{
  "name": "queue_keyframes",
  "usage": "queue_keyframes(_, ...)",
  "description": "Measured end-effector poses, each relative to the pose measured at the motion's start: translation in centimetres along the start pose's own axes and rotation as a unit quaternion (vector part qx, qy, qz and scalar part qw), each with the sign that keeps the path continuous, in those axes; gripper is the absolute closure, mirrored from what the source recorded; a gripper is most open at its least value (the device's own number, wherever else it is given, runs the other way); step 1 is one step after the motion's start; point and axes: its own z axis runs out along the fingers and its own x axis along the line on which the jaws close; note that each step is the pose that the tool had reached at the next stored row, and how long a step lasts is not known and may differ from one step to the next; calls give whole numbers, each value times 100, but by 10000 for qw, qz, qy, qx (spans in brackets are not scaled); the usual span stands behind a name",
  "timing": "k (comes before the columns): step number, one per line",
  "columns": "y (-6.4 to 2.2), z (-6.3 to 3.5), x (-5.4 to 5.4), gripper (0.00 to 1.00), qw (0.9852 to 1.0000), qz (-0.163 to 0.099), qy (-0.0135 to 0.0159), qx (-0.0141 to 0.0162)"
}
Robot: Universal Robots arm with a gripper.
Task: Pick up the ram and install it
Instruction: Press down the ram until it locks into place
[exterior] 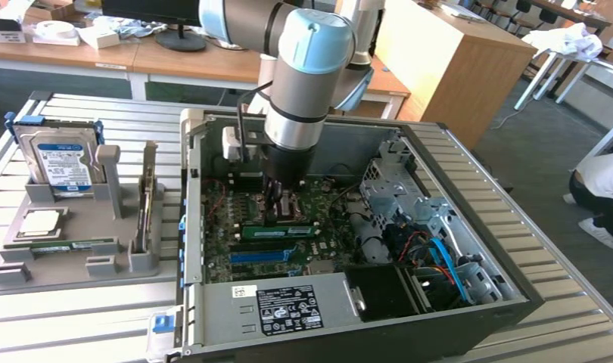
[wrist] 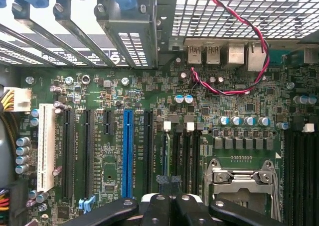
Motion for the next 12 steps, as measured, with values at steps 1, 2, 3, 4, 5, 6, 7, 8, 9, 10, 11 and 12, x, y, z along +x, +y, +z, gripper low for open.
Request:
queue_keyframes(1,0,6,-1,90,10000,0,-2,2)
queue_keyframes(2,1,11,-1,90,10000,0,-1,3)
queue_keyframes(3,1,16,0,90,10000,0,0,3)
queue_keyframes(4,1,18,0,90,10000,0,1,4)
queue_keyframes(5,1,18,0,90,10000,0,0,3)
queue_keyframes(6,1,18,0,90,10000,0,1,3)
queue_keyframes(7,1,18,0,90,10000,0,0,4)
queue_keyframes(8,1,20,0,90,10000,0,0,4)
queue_keyframes(9,2,25,-1,90,10000,0,-2,5)
queue_keyframes(10,2,30,-1,90,10000,1,-1,6)
queue_keyframes(11,3,32,0,90,10000,0,0,6)
queue_keyframes(12,3,32,0,90,10000,0,1,6)
